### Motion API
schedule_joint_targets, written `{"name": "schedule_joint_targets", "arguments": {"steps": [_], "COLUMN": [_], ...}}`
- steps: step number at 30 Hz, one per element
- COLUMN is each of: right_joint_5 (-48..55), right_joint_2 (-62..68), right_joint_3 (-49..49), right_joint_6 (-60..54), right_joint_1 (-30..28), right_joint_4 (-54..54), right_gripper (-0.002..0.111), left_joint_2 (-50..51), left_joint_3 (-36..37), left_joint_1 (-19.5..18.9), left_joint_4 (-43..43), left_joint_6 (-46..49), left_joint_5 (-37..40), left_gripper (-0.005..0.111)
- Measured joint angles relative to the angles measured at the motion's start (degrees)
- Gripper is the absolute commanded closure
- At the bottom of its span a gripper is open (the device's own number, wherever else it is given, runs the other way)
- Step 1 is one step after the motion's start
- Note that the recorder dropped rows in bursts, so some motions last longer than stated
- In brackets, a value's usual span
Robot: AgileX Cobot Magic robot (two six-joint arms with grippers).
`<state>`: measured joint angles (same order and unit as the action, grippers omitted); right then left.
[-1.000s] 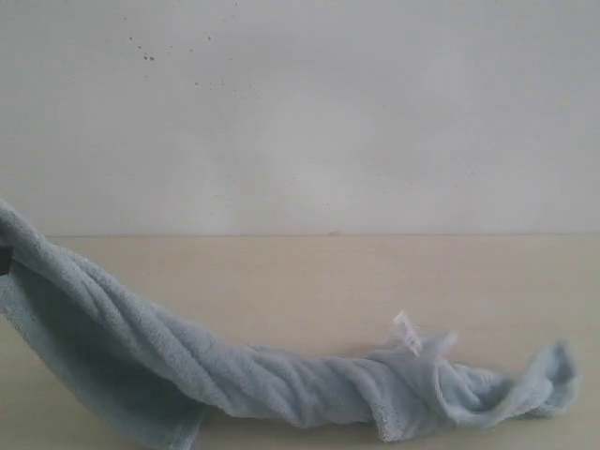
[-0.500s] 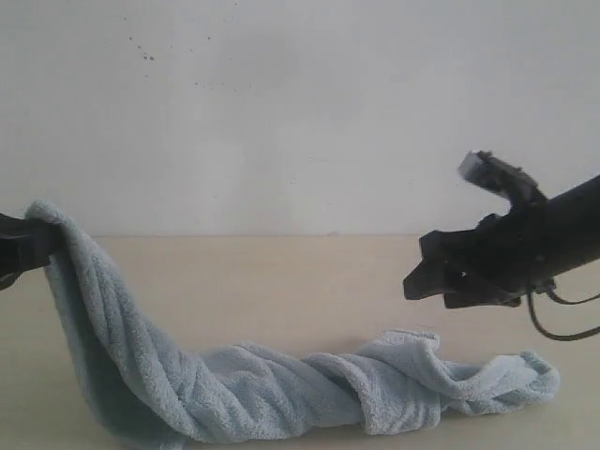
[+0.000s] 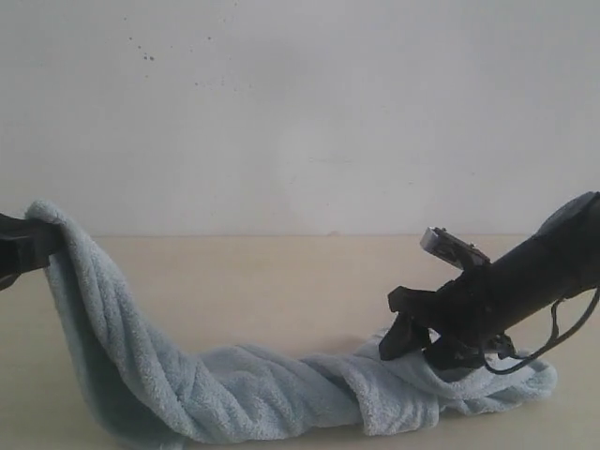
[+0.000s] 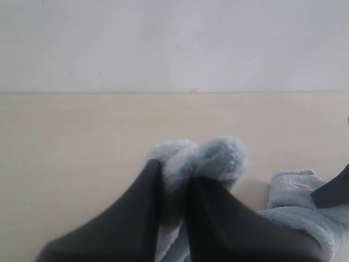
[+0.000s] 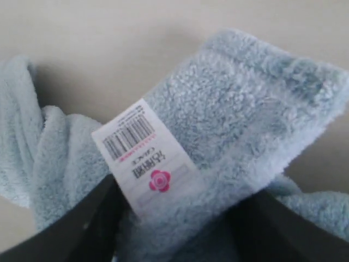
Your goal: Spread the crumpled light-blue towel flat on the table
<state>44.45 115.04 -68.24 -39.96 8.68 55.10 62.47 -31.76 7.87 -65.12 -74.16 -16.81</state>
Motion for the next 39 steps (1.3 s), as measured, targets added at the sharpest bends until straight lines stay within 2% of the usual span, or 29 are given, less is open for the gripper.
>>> {"name": "schedule_joint_targets", "arguments": {"steps": [3,4,10,13,16,18,20,22,25,29,32,35,36,38,39], "right_joint_5": [0.2,0.2,-0.3,-1.3,-4.2,-5.2,-2.8,2.3,8.2,9.8,7.1,6.2,8.4,11.1,10.8], "right_joint_2": [0.2,-0.1,-6.7,-13.3,-21.0,-25.2,-28.1,-29.8,-32.0,-35.1,-37.8,-40.8,-42.8,-46.4,-47.7], "right_joint_3": [-0.9,-1.2,-5.5,-8.5,-10.1,-10.4,-10.4,-10.4,-10.4,-10.4,-10.4,-10.4,-10.4,-10.5,-10.6], "right_joint_6": [-3.4,-3.7,-4.5,-4.8,1.1,14.2,30.6,43.0,52.1,51.1,43.5,21.1,5.3,-3.2,-2.1], "right_joint_1": [0.0,0.0,0.0,0.0,0.0,-0.1,-1.2,-2.9,-6.4,-8.8,-8.6,-6.6,-4.1,-2.1,-2.0], "right_joint_4": [2.1,2.4,2.6,-2.0,-18.4,-39.2,-61.0,-76.4,-87.3,-82.6,-68.7,-43.6,-30.0,-22.5,-24.6], "right_gripper": [0.103,0.108,0.109,0.109,0.109,0.109,0.109,0.109,0.109,0.109,0.109,0.109,0.109,0.109,0.109], "left_joint_2": [0.0,0.0,0.0,0.0,0.0,0.0,0.0,0.0,0.0,-0.1,-0.1,-1.3,-3.6,-8.4,-10.3], "left_joint_3": [0.0,0.0,0.0,0.0,0.0,0.0,0.0,0.0,0.0,0.6,2.1,2.9,3.1,3.1,3.1], "left_joint_1": [0.0,0.0,0.0,0.0,0.0,0.0,0.0,0.0,0.0,-0.1,-0.1,-0.1,-0.1,-0.1,-0.1], "left_joint_4": [0.0,0.0,-0.1,-0.2,-0.4,-0.4,-0.4,-0.4,-0.8,-1.4,-1.5,-1.7,-1.7,-1.7,-1.7], "left_joint_6": [1.2,1.6,5.1,6.5,7.9,9.0,9.5,9.8,9.9,10.0,9.3,8.1,7.7,7.6,7.6], "left_joint_5": [0.0,0.0,0.0,0.0,0.3,1.8,4.2,7.7,12.3,14.7,16.1,18.0,19.0,21.1,22.2], "left_gripper": [0.091,0.091,0.091,0.091,0.091,0.094,0.101,0.103,0.103,0.103,0.103,0.103,0.103,0.103,0.103]}}
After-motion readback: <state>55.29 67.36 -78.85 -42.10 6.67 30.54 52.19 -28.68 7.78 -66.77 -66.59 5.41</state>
